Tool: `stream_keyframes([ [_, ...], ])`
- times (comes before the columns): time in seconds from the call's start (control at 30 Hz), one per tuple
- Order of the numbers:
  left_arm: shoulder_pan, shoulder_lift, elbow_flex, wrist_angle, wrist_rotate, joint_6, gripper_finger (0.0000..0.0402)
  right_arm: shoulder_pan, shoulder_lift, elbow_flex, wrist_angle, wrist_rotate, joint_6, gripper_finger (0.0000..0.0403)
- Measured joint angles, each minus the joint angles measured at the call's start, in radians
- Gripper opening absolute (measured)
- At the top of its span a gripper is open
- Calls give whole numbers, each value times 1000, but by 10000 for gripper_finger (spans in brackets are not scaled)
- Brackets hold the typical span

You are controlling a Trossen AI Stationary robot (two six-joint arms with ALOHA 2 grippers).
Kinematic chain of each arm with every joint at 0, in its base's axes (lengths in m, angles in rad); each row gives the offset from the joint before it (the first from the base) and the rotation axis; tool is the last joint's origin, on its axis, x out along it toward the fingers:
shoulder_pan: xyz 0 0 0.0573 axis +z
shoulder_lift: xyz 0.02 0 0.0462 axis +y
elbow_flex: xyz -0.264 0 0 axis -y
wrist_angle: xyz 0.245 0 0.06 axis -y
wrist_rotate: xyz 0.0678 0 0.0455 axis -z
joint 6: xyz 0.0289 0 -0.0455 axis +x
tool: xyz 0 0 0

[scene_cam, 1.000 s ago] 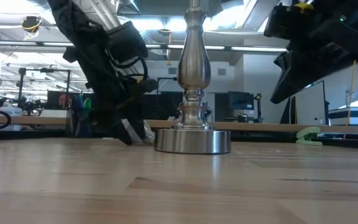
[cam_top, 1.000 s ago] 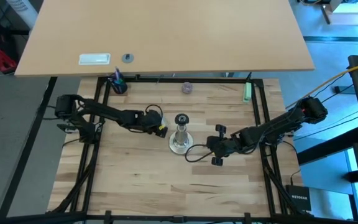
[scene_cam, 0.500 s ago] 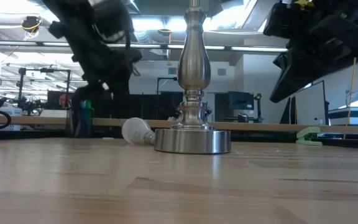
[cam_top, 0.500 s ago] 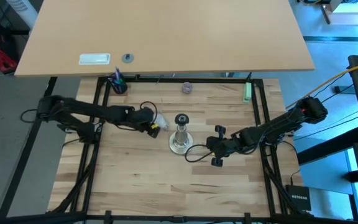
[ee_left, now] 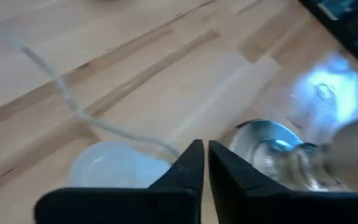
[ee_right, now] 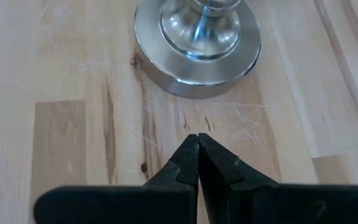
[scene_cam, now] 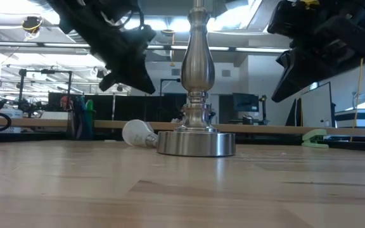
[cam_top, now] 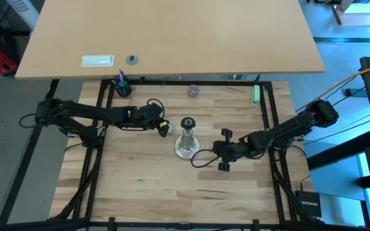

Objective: Screw lightbulb
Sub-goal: Insert the lightbulb into the silver lamp

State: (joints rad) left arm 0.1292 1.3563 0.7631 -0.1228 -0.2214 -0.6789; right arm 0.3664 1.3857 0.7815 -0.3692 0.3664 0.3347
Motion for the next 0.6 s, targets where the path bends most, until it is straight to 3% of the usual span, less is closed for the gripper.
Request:
stream_keyframes([
  [0.1,29,0,0,-43,13,-52,61,0,0,0,12,0,-2,10],
  [0.43,111,0,0,-84,147,-130,286,0,0,0,8,-10,-10,10],
  [0.6,65,6,-4,-118,127,-274,335,0,0,0,8,-10,-11,10],
])
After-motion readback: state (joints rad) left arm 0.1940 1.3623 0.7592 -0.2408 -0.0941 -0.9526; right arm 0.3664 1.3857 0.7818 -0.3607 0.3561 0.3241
